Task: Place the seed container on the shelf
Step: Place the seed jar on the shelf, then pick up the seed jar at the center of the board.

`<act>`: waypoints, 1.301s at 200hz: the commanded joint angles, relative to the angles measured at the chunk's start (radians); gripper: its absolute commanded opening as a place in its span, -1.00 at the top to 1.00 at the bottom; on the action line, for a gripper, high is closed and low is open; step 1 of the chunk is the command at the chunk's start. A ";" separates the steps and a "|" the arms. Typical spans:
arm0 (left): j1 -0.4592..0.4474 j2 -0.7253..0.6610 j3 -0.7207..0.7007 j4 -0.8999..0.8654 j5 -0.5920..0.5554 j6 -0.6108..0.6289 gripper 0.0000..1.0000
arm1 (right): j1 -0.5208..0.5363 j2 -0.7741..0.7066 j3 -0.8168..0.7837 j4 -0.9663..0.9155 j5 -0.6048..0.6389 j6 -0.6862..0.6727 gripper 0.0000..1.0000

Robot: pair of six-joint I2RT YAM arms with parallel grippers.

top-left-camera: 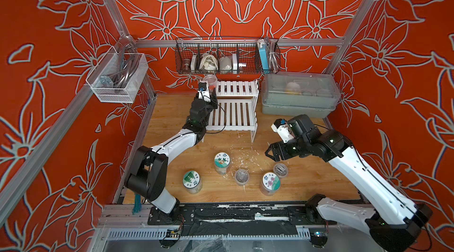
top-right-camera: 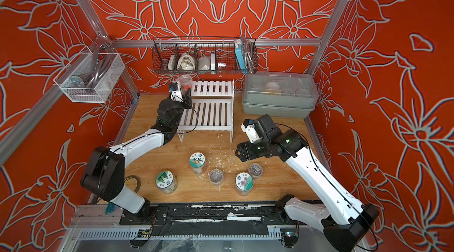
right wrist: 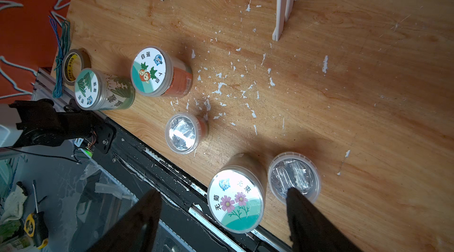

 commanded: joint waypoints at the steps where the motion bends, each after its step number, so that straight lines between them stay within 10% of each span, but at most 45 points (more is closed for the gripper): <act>1: 0.004 -0.060 -0.017 -0.013 0.021 -0.014 -0.08 | -0.002 -0.020 -0.012 -0.017 0.005 -0.003 -0.65; 199: 0.005 -0.800 -0.238 -0.766 0.169 -0.191 -0.98 | -0.003 -0.008 -0.059 -0.061 0.117 0.039 -0.91; 260: 0.005 -0.898 -0.315 -0.862 0.204 -0.195 -0.98 | -0.013 -0.005 -0.171 -0.048 0.172 0.128 -0.99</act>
